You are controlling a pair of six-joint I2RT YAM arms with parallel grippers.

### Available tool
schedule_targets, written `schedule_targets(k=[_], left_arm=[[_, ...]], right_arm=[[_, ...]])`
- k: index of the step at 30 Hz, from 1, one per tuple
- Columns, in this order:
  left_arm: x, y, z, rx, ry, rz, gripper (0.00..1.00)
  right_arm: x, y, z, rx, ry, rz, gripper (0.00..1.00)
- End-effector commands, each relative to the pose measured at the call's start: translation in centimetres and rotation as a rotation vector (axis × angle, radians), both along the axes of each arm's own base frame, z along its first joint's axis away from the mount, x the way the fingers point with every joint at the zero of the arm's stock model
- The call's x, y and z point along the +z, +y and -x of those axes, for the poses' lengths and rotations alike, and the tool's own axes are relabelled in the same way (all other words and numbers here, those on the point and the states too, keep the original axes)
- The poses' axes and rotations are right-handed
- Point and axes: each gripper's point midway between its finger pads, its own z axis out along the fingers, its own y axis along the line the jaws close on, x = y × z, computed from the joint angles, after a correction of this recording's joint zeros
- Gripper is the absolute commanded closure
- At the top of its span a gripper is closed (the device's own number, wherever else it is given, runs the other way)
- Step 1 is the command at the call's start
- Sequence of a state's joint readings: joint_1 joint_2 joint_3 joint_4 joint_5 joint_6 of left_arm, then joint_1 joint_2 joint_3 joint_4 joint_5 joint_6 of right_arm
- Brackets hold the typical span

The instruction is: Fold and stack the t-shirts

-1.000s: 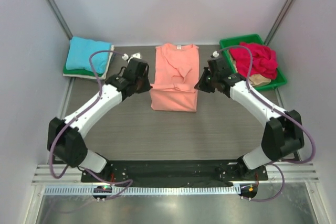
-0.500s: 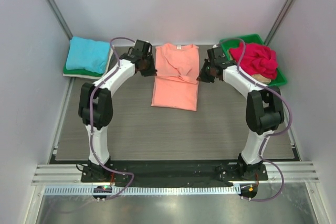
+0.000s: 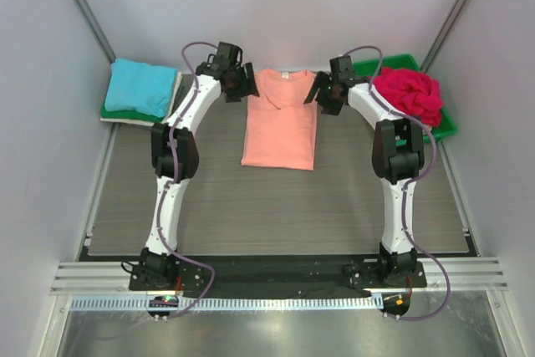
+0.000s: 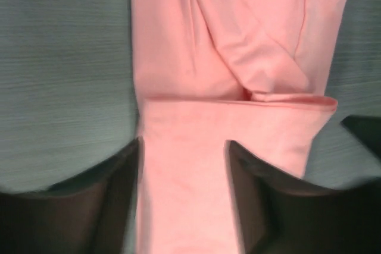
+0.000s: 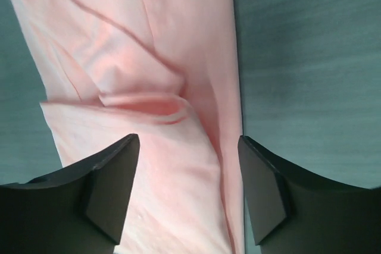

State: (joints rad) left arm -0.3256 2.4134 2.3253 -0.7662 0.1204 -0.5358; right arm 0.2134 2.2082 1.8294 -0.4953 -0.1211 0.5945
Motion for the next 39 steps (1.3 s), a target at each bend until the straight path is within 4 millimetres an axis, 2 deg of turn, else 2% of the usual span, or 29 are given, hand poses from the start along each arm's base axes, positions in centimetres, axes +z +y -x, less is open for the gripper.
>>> schedule_targets(k=[1, 2, 3, 4, 5, 6, 7, 8, 9, 10, 11, 12, 13, 14, 15, 16, 17, 18, 19, 20, 21, 23, 24, 30, 32, 35, 36, 37, 39], left_arm=[[4.3, 0.9, -0.2, 0.0, -0.014, 0.047, 0.21], [4.8, 1.0, 0.1, 0.002, -0.011, 0.048, 0.18], [6.9, 1.2, 0.6, 0.002, -0.044, 0.058, 0.15], [5.0, 1.6, 1.8, 0.005, 0.012, 0.04, 0.07], [5.1, 1.6, 1.9, 0.006, -0.009, 0.047, 0.06], [8.1, 2.0, 2.9, 0.009, -0.062, 0.062, 0.06], [4.0, 2.6, 5.1, 0.014, 0.036, 0.033, 0.05], [4.6, 2.7, 5.5, 0.019, 0.011, 0.051, 0.05], [3.7, 2.9, 6.7, 0.021, 0.029, 0.055, 0.06], [5.7, 2.8, 8.1, 0.009, -0.006, 0.092, 0.06], [2.5, 3.0, 9.9, 0.008, 0.04, 0.101, 0.06], [2.2, 2.9, 10.9, 0.015, 0.05, 0.128, 0.06], [3.4, 3.0, 11.9, 0.015, 0.023, 0.154, 0.08], [1.0, 3.0, 13.6, 0.016, 0.069, 0.167, 0.09], [0.8, 3.1, 14.4, 0.018, 0.073, 0.175, 0.13], [0.0, 3.2, 15.3, 0.021, 0.089, 0.18, 0.14], [0.4, 3.1, 15.7, 0.015, 0.068, 0.199, 0.16], [-1.6, 3.4, 17.2, 0.027, 0.114, 0.202, 0.16], [-2.1, 3.4, 17.6, 0.03, 0.118, 0.211, 0.17], [-2.3, 3.2, 17.6, 0.029, 0.104, 0.231, 0.17], [-4.1, 3.5, 18.9, 0.034, 0.145, 0.229, 0.17], [-4.7, 3.2, 19.1, 0.041, 0.144, 0.26, 0.17], [-5.9, 3.0, 20.0, 0.035, 0.174, 0.271, 0.16], [-8.1, 2.4, 20.8, 0.055, 0.201, 0.294, 0.18], [-8.2, 2.4, 20.7, 0.059, 0.2, 0.293, 0.21], [-8.2, 2.4, 20.4, 0.069, 0.196, 0.29, 0.31], [-8.3, 2.3, 20.3, 0.067, 0.199, 0.289, 0.37], [-8.7, 2.2, 20.4, 0.065, 0.21, 0.286, 0.4], [-8.9, 1.9, 20.4, 0.055, 0.214, 0.286, 0.47]], right_arm=[[5.0, -1.6, -2.5, -0.013, -0.074, -0.011, 0.23], [6.9, -2.4, -2.8, -0.03, -0.109, -0.005, 0.22], [7.7, -2.7, -2.5, -0.038, -0.124, 0.004, 0.21], [7.4, -3.0, -1.5, -0.042, -0.108, 0.016, 0.21], [9.5, -3.1, -0.6, -0.042, -0.143, 0.013, 0.2], [9.9, -3.1, 0.4, -0.04, -0.144, 0.009, 0.2], [7.6, -3.1, 2.1, -0.032, -0.101, 0.01, 0.2], [9.5, -2.9, 3.6, -0.015, -0.135, -0.017, 0.2], [9.1, -2.2, 4.8, 0.0, -0.129, -0.037, 0.2], [6.1, -2.0, 6.9, 0.017, -0.077, -0.042, 0.19], [5.6, -1.5, 8.2, 0.035, -0.07, -0.054, 0.19], [5.9, -0.8, 9.7, 0.066, -0.074, -0.08, 0.19], [3.2, -0.1, 12.0, 0.093, -0.018, -0.083, 0.18], [2.4, 0.4, 13.2, 0.112, 0.002, -0.097, 0.18], [2.5, 1.4, 14.0, 0.143, -0.012, -0.131, 0.18], [0.1, 1.3, 16.0, 0.141, 0.05, -0.144, 0.18], [-0.6, 1.4, 16.7, 0.142, 0.064, -0.15, 0.18], [-1.3, 1.5, 17.3, 0.145, 0.073, -0.153, 0.18], [-2.6, 1.4, 17.9, 0.15, 0.089, -0.158, 0.18], [-3.3, 1.5, 18.2, 0.155, 0.102, -0.155, 0.18], [-3.8, 1.6, 18.3, 0.16, 0.114, -0.16, 0.18], [-5.3, 1.9, 18.7, 0.172, 0.142, -0.171, 0.19], [-5.5, 2.0, 18.6, 0.174, 0.141, -0.172, 0.2], [-6.9, 2.4, 19.5, 0.181, 0.169, -0.186, 0.25], [-7.2, 2.4, 19.7, 0.181, 0.173, -0.187, 0.29], [-7.7, 2.4, 19.7, 0.179, 0.183, -0.19, 0.41], [-7.8, 2.5, 19.7, 0.181, 0.183, -0.191, 0.44], [-7.8, 2.4, 19.7, 0.179, 0.182, -0.19, 0.52], [-7.9, 2.4, 19.8, 0.179, 0.183, -0.188, 0.58]])
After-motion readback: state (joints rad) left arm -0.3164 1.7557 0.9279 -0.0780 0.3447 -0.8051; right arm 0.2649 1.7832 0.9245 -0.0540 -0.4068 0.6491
